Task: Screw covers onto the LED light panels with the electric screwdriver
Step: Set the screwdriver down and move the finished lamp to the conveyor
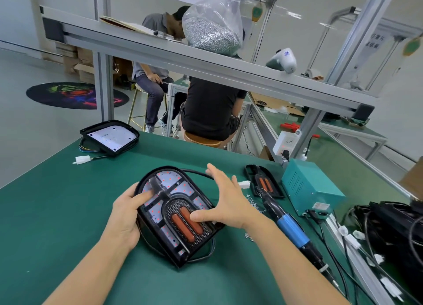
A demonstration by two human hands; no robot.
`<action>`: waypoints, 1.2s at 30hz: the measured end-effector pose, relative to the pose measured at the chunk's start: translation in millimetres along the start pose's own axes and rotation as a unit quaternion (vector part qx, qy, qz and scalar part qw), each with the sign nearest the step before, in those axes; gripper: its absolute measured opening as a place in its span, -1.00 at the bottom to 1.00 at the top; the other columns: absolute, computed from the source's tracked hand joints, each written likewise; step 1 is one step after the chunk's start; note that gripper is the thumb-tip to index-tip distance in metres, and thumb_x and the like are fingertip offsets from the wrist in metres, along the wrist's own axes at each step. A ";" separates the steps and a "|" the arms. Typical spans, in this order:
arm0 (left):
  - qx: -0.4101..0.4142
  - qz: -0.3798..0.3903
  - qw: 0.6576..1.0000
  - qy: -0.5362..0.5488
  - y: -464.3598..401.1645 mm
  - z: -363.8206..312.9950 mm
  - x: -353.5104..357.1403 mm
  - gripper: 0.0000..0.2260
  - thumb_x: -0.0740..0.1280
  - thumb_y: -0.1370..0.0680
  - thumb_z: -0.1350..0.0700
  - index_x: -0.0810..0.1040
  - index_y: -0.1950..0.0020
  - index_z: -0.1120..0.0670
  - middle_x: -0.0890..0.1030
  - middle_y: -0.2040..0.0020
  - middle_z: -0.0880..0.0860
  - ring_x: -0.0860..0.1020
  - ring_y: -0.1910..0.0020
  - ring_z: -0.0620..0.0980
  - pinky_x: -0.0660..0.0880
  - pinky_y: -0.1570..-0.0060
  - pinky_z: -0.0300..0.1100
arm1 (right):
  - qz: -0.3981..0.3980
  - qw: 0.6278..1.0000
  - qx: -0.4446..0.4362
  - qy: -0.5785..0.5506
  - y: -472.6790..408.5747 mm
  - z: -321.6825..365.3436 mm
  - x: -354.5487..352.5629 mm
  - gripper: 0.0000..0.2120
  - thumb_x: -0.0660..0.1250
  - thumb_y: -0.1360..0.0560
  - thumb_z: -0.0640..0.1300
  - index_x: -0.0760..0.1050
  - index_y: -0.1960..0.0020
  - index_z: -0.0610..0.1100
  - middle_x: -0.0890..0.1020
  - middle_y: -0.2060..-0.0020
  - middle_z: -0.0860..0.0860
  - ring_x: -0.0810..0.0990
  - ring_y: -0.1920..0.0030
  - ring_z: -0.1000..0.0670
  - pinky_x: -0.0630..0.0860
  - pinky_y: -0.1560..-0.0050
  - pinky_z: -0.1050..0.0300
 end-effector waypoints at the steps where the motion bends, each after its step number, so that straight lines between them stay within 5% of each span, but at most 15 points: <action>1: 0.006 0.005 1.000 0.002 -0.2 -1.9 1.2 -0.79 0.31 -0.41 0.34 0.63 0.05 0.12 0.69 0.19 0.11 0.66 0.29 0.04 0.61 0.31 -0.13 | 0.014 1.000 0.004 -0.016 0.2 2.0 0.1 0.10 0.56 -0.27 0.22 -0.04 -0.58 0.11 0.24 -0.47 0.24 -0.14 -0.51 0.15 -0.25 -0.50 0.00; 4: 0.025 0.017 1.000 0.006 0.1 -7.4 4.3 -0.75 0.34 -0.33 0.31 0.62 0.02 0.14 0.69 0.18 0.10 0.66 0.27 0.05 0.62 0.29 -0.13 | -0.001 0.999 -0.036 0.001 1.4 13.8 -2.8 0.07 0.59 -0.26 0.19 0.05 -0.58 0.06 0.35 -0.37 0.18 0.11 -0.51 0.01 -0.07 -0.56 -0.10; 7: 0.049 0.033 0.998 0.001 1.2 -15.5 7.7 -0.68 0.35 -0.28 0.27 0.62 -0.03 0.16 0.69 0.15 0.12 0.65 0.23 0.06 0.63 0.22 -0.12 | -0.103 0.981 -0.130 0.097 2.7 29.4 -14.2 0.19 0.59 -0.21 0.24 -0.03 -0.60 -0.04 0.11 -0.53 0.05 -0.06 -0.55 0.11 -0.30 -0.54 -0.03; 10: 0.072 0.071 0.995 -0.002 2.1 -25.1 18.5 -0.70 0.34 -0.27 0.30 0.64 0.02 0.15 0.68 0.16 0.11 0.65 0.22 0.06 0.62 0.19 -0.10 | -0.074 0.989 -0.119 0.044 0.6 37.4 -17.1 0.20 0.56 -0.24 0.26 -0.14 -0.60 0.03 0.09 -0.56 0.10 -0.15 -0.55 0.19 -0.35 -0.50 0.06; 14: 0.092 0.087 0.992 0.017 -2.0 -37.5 33.0 -0.73 0.27 -0.34 0.37 0.67 0.12 0.11 0.69 0.21 0.05 0.66 0.26 0.00 0.62 0.21 -0.15 | -0.020 0.993 -0.052 -0.106 6.2 29.5 -14.2 -0.15 0.59 -0.33 -0.01 0.25 -0.51 0.09 0.54 -0.28 0.16 0.44 -0.35 0.17 0.37 -0.41 0.02; 16: 0.096 0.083 0.991 0.030 -5.3 -44.2 38.5 -0.70 0.22 -0.40 0.40 0.68 0.15 0.09 0.69 0.23 0.03 0.66 0.27 -0.03 0.62 0.23 -0.16 | -0.024 0.985 -0.051 -0.161 13.8 24.8 -9.2 -0.36 0.54 -0.39 -0.11 0.39 -0.40 0.09 0.63 -0.17 0.16 0.59 -0.17 0.18 0.49 -0.22 0.20; 19: 0.095 0.107 0.989 0.035 -6.3 -51.1 53.4 -0.74 0.26 -0.36 0.34 0.68 0.16 0.07 0.69 0.23 0.03 0.66 0.28 -0.03 0.62 0.23 -0.14 | -0.067 0.964 -0.052 -0.251 28.0 21.6 -5.7 -0.51 0.45 -0.45 -0.11 0.44 -0.33 0.14 0.64 -0.14 0.14 0.60 -0.16 0.13 0.48 -0.22 0.22; 24: 0.094 0.151 0.984 0.008 -2.9 -55.2 98.6 -0.78 0.31 -0.33 0.30 0.69 0.17 0.06 0.69 0.22 0.05 0.66 0.27 0.00 0.61 0.28 -0.18 | -0.164 0.932 -0.084 -0.312 48.6 16.2 -18.2 -0.48 0.39 -0.50 -0.15 0.38 -0.42 0.11 0.60 -0.24 0.14 0.54 -0.29 0.09 0.42 -0.34 0.14; 29: 0.084 0.215 0.973 -0.025 7.8 -45.0 155.9 -0.73 0.34 -0.42 0.22 0.60 -0.11 0.14 0.70 0.06 0.09 0.67 0.14 0.00 0.60 0.22 -0.21 | -0.263 0.893 -0.072 -0.358 75.6 -4.5 -43.9 -0.53 0.40 -0.51 -0.15 0.44 -0.34 0.20 0.63 -0.20 0.15 0.57 -0.25 0.12 0.45 -0.22 0.31; 33: 0.058 0.300 0.946 -0.110 36.8 -7.6 193.0 -0.62 0.38 -0.38 0.06 0.55 -0.20 -0.01 0.66 -0.10 0.03 0.64 -0.04 -0.01 0.54 0.06 -0.15 | -0.361 0.839 -0.024 -0.405 99.1 -32.6 -74.3 -0.50 0.44 -0.47 -0.04 0.44 -0.38 0.00 0.62 -0.23 0.01 0.57 -0.27 -0.02 0.44 -0.34 -0.10; 36: 0.025 0.350 0.925 -0.148 62.4 29.6 218.2 -0.62 0.37 -0.39 0.01 0.51 -0.20 -0.09 0.65 -0.12 -0.03 0.62 -0.06 -0.05 0.47 0.03 -0.09 | -0.431 0.790 -0.003 -0.436 123.2 -52.5 -102.0 -0.55 0.44 -0.45 -0.06 0.49 -0.32 -0.08 0.66 -0.16 -0.03 0.62 -0.20 -0.08 0.52 -0.25 -0.07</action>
Point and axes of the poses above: each hand's wrist, its own y-axis away from the middle knuckle, its own x-axis out of the palm, z = x × y, the point moved 6 cm from there along -y, towards the middle knuckle
